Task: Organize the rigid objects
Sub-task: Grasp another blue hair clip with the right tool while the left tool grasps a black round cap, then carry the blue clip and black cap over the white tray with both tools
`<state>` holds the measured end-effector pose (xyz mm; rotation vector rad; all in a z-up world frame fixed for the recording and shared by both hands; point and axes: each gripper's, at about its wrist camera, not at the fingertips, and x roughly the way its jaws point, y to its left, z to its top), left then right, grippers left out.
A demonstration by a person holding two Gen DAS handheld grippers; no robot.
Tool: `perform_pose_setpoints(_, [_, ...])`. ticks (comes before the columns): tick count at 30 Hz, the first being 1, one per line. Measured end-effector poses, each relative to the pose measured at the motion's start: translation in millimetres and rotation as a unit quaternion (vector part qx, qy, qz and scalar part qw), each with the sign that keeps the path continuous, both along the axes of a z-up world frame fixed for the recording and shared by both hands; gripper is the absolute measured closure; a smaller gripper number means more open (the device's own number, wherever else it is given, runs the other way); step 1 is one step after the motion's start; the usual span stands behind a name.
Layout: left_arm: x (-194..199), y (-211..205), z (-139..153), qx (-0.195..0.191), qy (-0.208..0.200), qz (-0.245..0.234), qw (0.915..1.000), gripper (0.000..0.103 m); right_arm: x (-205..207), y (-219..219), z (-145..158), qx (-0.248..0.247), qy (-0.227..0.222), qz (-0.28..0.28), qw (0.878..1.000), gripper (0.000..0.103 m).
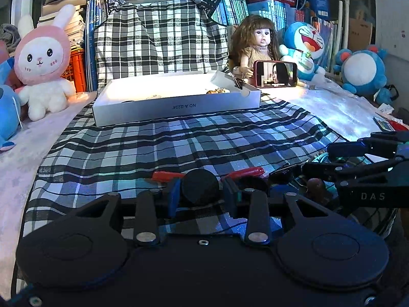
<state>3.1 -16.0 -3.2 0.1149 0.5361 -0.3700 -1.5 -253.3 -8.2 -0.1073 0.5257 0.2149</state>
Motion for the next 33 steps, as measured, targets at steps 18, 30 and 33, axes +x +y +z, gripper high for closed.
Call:
perform_pose_setpoints(18, [-9, 3, 6, -0.006, -0.008, 0.010, 0.9999, 0.073, -1, 2, 4, 0.017, -0.003, -0.003, 1.000, 0.060])
perform_pose_setpoints(30, [11, 13, 29, -0.029, -0.003, 0.037, 0.9989, 0.073, 16, 2, 21, 0.027, -0.018, -0.019, 0.999, 0.060])
perform_pose_setpoints(33, [16, 11, 33, -0.024, -0.006, 0.040, 0.9989, 0.073, 21, 3, 26, 0.031, -0.020, -0.020, 0.999, 0.060])
